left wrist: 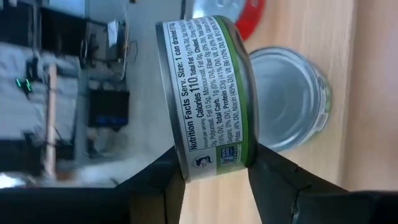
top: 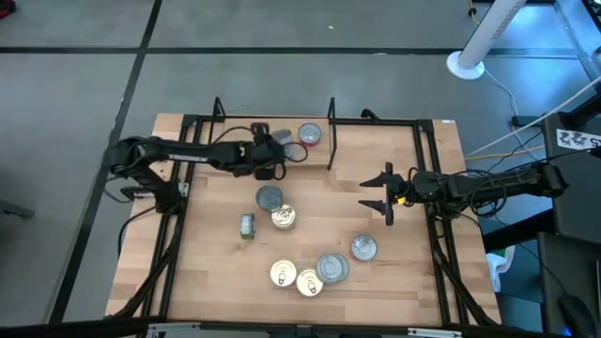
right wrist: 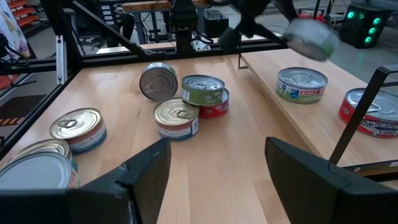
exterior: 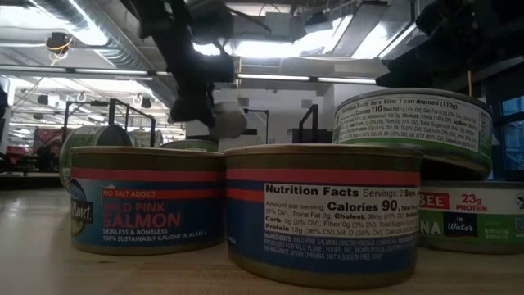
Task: Stack canned seafood by type on shelf
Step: Stack the green white tuna can on top of the other green white tuna can on the shelf
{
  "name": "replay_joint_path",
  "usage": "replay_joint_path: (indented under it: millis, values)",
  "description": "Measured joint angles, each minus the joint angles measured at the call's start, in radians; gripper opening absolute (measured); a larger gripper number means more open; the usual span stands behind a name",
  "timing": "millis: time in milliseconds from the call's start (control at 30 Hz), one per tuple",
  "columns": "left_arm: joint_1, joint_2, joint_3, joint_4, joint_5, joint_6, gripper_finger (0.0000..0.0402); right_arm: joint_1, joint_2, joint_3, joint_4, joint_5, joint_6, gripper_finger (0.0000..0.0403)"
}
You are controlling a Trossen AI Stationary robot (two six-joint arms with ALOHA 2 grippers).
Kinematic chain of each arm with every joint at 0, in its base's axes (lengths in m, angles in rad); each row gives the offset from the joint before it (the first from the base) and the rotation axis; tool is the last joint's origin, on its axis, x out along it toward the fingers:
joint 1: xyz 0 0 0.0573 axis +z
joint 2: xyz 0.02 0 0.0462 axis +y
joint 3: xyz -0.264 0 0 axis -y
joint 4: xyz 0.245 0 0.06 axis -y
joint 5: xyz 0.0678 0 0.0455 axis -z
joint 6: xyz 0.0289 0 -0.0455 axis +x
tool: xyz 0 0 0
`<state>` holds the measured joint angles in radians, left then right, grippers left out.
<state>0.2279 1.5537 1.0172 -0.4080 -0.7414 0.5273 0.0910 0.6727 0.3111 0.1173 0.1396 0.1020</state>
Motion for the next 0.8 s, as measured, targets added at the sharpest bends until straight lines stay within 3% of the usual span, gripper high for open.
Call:
replay_joint_path:
  millis: [267,567,800]
  values:
    - [0.018,0.065,0.000,0.025,0.000,0.258,0.0145,0.000,0.000,0.000,-0.002,0.001,-0.001,0.0260]
    - [0.017,0.092,0.000,0.039,-0.005,0.321,0.0145,0.000,0.000,0.000,-0.014,0.002,-0.002,0.0260]
    - [0.017,0.095,0.000,0.031,-0.001,0.322,0.0167,0.000,0.000,0.000,-0.014,0.002,-0.003,0.0260]
